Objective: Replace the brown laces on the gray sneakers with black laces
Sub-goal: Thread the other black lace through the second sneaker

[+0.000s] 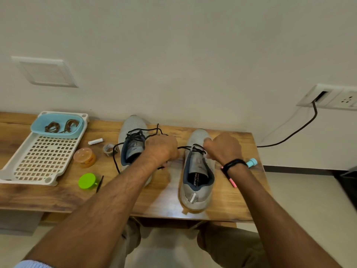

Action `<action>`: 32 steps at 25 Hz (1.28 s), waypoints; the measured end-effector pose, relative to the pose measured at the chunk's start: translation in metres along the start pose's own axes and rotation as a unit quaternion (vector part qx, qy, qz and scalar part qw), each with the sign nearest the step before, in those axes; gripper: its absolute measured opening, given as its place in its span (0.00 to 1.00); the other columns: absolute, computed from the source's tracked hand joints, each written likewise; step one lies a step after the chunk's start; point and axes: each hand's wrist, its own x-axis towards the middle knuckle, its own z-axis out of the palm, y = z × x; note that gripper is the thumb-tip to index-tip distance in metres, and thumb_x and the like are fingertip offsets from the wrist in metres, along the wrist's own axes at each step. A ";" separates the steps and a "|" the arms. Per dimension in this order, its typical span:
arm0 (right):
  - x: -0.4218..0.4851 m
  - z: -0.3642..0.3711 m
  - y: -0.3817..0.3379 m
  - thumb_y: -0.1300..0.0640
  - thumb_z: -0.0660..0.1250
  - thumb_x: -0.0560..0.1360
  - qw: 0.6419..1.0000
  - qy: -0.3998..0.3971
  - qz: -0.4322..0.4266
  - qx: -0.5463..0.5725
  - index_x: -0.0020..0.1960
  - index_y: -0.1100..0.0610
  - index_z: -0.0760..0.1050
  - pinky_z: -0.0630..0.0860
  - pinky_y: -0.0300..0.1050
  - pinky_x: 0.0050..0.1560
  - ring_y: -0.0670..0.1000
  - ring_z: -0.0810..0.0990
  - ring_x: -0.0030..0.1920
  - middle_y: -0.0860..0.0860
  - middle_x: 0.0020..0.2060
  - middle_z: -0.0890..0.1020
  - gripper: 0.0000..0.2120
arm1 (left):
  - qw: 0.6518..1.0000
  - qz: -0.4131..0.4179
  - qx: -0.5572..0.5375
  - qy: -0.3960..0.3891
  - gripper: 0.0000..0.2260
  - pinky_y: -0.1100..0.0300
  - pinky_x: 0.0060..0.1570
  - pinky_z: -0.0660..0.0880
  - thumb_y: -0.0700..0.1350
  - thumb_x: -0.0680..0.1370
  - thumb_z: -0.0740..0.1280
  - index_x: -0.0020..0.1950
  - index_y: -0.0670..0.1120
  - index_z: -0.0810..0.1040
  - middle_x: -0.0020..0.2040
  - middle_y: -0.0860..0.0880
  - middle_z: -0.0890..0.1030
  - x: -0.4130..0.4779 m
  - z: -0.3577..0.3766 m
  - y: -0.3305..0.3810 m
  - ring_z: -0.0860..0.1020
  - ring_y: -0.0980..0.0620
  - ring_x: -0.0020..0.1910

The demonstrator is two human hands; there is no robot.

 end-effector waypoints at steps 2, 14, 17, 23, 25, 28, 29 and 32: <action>0.007 -0.009 0.018 0.49 0.62 0.68 0.998 -0.030 0.014 -0.058 0.37 0.62 0.78 0.71 0.41 0.32 0.55 0.80 0.38 0.55 0.37 0.84 0.16 | 0.996 0.003 0.053 0.077 0.10 0.54 0.49 0.72 0.44 0.80 0.62 0.58 0.44 0.78 0.54 0.46 0.82 0.005 0.004 0.001 0.80 0.46 0.55; 0.009 0.001 0.022 0.49 0.74 0.69 0.989 -0.129 -0.010 -0.070 0.44 0.55 0.76 0.83 0.51 0.48 0.54 0.85 0.43 0.55 0.40 0.85 0.12 | 0.993 0.067 -0.005 0.099 0.12 0.45 0.63 0.68 0.52 0.77 0.63 0.54 0.48 0.80 0.55 0.48 0.80 0.032 0.017 0.009 0.76 0.45 0.56; 0.007 0.001 0.021 0.48 0.74 0.69 0.989 -0.121 0.005 -0.082 0.49 0.58 0.80 0.82 0.51 0.49 0.53 0.85 0.44 0.54 0.42 0.85 0.15 | 0.995 0.050 -0.051 0.075 0.14 0.41 0.65 0.64 0.52 0.77 0.57 0.41 0.45 0.76 0.53 0.44 0.78 0.031 0.011 0.011 0.75 0.42 0.55; 0.006 0.001 0.011 0.46 0.66 0.76 0.996 -0.060 -0.064 -0.021 0.57 0.56 0.78 0.77 0.46 0.50 0.52 0.81 0.52 0.50 0.50 0.83 0.16 | 0.709 -0.011 -0.703 -0.061 0.13 0.54 0.45 0.78 0.46 0.84 0.56 0.56 0.39 0.76 0.35 0.45 0.83 0.031 -0.006 0.015 0.81 0.47 0.31; 0.000 -0.002 -0.003 0.50 0.60 0.81 0.973 -0.091 -0.059 0.202 0.62 0.54 0.73 0.79 0.45 0.46 0.50 0.81 0.47 0.50 0.49 0.83 0.13 | 0.563 0.014 -0.816 -0.132 0.12 0.50 0.53 0.80 0.40 0.83 0.54 0.61 0.37 0.71 0.49 0.37 0.84 0.028 -0.014 0.016 0.85 0.44 0.43; -0.013 -0.009 -0.016 0.51 0.58 0.83 0.884 -0.217 -0.001 0.413 0.59 0.55 0.72 0.67 0.37 0.29 0.45 0.74 0.32 0.52 0.38 0.84 0.10 | 0.447 0.031 -0.879 -0.163 0.14 0.47 0.58 0.79 0.32 0.80 0.51 0.63 0.30 0.68 0.60 0.31 0.79 0.022 -0.022 0.018 0.83 0.40 0.53; -0.016 -0.011 -0.017 0.50 0.60 0.82 0.874 -0.237 -0.006 0.424 0.57 0.56 0.73 0.64 0.38 0.29 0.45 0.71 0.30 0.51 0.34 0.82 0.10 | 0.442 0.031 -0.884 -0.153 0.14 0.48 0.57 0.79 0.30 0.79 0.50 0.60 0.29 0.69 0.60 0.32 0.78 0.021 -0.022 0.017 0.82 0.40 0.54; -0.009 -0.017 -0.012 0.53 0.64 0.80 0.866 -0.167 0.003 0.471 0.51 0.54 0.78 0.63 0.39 0.30 0.45 0.67 0.30 0.47 0.29 0.73 0.06 | 0.591 -0.021 -0.806 -0.040 0.11 0.47 0.46 0.82 0.30 0.78 0.51 0.55 0.34 0.71 0.50 0.37 0.82 0.026 -0.017 0.009 0.85 0.42 0.44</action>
